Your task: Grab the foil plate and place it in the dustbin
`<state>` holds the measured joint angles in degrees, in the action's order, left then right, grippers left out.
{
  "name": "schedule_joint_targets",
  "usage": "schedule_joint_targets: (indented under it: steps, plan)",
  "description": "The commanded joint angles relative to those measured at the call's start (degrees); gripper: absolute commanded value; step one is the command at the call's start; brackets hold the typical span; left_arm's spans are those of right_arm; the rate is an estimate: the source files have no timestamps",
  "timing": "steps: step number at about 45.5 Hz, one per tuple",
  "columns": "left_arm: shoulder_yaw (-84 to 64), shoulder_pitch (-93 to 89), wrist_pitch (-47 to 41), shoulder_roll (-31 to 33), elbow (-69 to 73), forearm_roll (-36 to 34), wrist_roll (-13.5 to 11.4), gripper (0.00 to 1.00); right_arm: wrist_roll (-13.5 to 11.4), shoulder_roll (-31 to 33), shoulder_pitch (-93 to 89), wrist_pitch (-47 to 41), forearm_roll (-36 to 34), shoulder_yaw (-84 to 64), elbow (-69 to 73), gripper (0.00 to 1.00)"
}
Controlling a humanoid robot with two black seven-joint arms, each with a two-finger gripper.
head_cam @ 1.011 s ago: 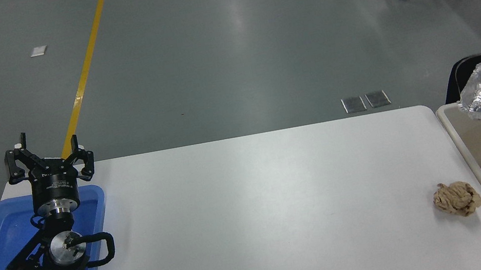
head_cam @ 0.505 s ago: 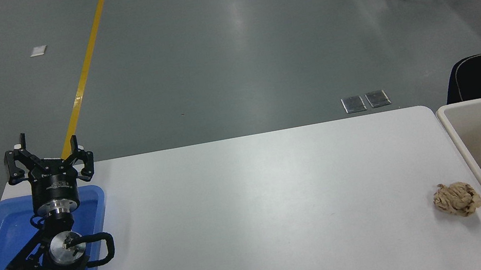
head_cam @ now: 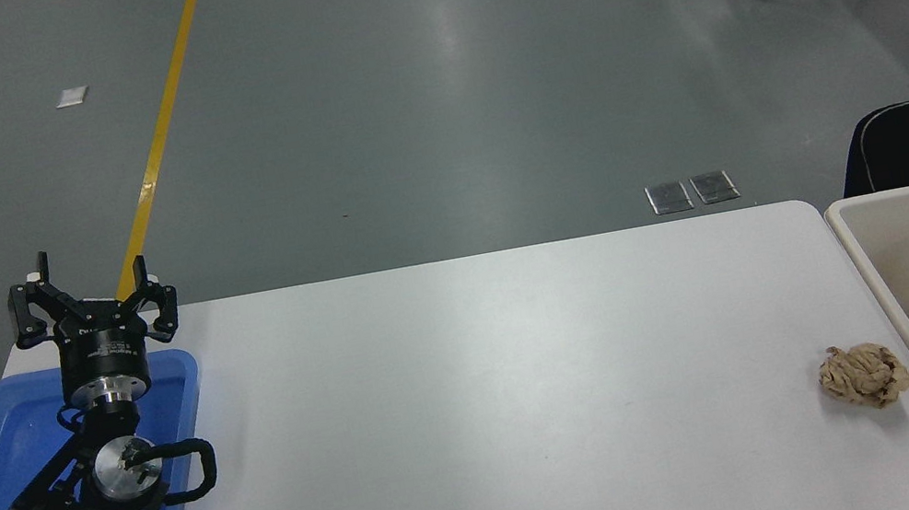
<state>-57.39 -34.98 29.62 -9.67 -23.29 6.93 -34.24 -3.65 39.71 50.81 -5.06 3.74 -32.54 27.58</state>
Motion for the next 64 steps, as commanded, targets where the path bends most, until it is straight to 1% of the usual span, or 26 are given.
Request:
schedule_joint_targets:
  steps: [1,5,9,15,20,26,32,36,44,50,59,61,62,64]
  plan:
    - [0.00,0.00,0.00,0.00,-0.09,-0.08,0.05,0.99,0.14,7.83,13.69,-0.30,11.97,-0.42,22.68,0.88]
    - [0.00,0.00,0.00,0.00,0.00,-0.08,0.05,0.99,0.14,10.11,18.00,-0.47,18.75,-0.42,30.33,0.88]
    - [0.00,-0.08,0.09,0.00,-0.09,-0.17,0.05,0.99,0.14,11.52,21.17,-0.56,22.09,-0.51,36.92,0.88]
    - [0.09,-0.09,0.09,0.00,-0.09,-0.17,0.14,0.99,0.14,13.72,24.95,-5.12,22.98,-1.21,44.57,0.89]
    - [0.00,-0.09,0.09,0.00,-0.09,-0.17,0.14,0.99,0.14,15.48,31.44,-8.38,23.68,-6.91,50.37,0.89]
    - [0.00,-0.09,0.09,0.00,-0.09,-0.25,0.14,0.99,0.14,16.71,44.61,-12.33,24.74,-16.14,59.69,0.97]
    - [0.00,-0.09,0.09,0.00,-0.09,-0.25,0.14,0.99,0.14,15.66,59.12,-16.55,24.30,-24.76,67.42,0.99]
    - [0.09,-0.09,0.09,0.00,-0.09,-0.25,0.14,0.99,0.14,14.87,65.37,-20.15,24.12,-27.31,69.36,0.99]
    - [0.09,-0.09,0.09,0.00,-0.09,-0.25,0.23,0.99,0.05,14.78,74.60,-29.12,23.86,-27.76,72.42,1.00]
    - [0.09,0.00,0.09,0.00,-0.09,-0.25,0.23,0.99,-0.57,13.81,80.32,-36.06,20.88,-28.11,72.42,1.00]
    - [0.09,-0.09,0.09,0.00,-0.09,-0.25,0.14,0.99,-0.65,13.72,81.64,-36.77,20.35,-28.02,72.42,1.00]
    - [0.09,0.00,0.09,0.00,-0.09,-0.25,0.23,0.99,-1.00,13.81,81.64,-36.51,20.34,-28.02,72.42,1.00]
    - [0.09,-0.08,0.09,0.00,-0.09,-0.25,0.23,0.99,-1.44,13.81,81.64,-36.51,20.34,-28.02,72.42,1.00]
    - [0.09,0.00,0.09,0.00,-0.09,-0.25,0.14,0.99,-3.28,13.99,81.64,-36.42,20.34,-28.11,72.42,1.00]
